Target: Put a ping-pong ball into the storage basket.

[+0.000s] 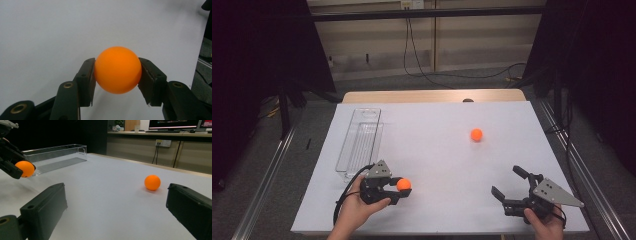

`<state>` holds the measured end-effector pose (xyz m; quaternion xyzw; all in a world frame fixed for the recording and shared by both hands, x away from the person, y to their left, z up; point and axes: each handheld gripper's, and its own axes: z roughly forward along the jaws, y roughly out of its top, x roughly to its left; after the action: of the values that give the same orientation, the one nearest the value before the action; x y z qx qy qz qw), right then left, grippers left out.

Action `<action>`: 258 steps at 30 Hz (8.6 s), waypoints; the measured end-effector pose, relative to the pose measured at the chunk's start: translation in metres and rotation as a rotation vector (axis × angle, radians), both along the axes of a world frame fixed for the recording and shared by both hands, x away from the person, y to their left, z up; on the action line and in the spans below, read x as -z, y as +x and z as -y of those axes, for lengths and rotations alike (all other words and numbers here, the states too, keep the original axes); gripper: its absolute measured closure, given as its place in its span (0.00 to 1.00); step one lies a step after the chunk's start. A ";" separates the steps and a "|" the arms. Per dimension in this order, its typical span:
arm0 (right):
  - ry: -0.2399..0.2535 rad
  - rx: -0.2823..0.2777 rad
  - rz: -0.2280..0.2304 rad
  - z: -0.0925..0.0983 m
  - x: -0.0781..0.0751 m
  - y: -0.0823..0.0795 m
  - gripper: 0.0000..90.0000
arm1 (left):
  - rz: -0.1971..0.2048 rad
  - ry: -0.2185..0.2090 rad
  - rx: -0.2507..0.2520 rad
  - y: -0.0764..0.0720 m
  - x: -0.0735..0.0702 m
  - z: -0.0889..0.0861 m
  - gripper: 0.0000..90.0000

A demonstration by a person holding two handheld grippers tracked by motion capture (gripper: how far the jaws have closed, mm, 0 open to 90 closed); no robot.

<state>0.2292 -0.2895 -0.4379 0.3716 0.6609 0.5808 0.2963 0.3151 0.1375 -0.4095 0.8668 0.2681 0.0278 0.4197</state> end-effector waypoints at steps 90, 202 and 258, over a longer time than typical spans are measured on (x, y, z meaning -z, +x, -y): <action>0.003 -0.003 0.002 0.002 0.000 0.000 0.03 | -0.059 0.013 -0.090 0.030 -0.033 0.010 0.57; 0.009 -0.004 0.004 0.002 -0.001 0.000 0.02 | -0.075 0.020 -0.255 0.061 -0.054 -0.014 0.56; 0.016 -0.010 -0.001 0.002 -0.001 0.000 0.02 | -0.034 0.014 -0.337 0.072 -0.049 -0.038 0.56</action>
<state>0.2293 -0.2916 -0.4374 0.3709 0.6580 0.5876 0.2901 0.3874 0.1757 -0.3602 0.8129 0.4164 0.0847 0.3982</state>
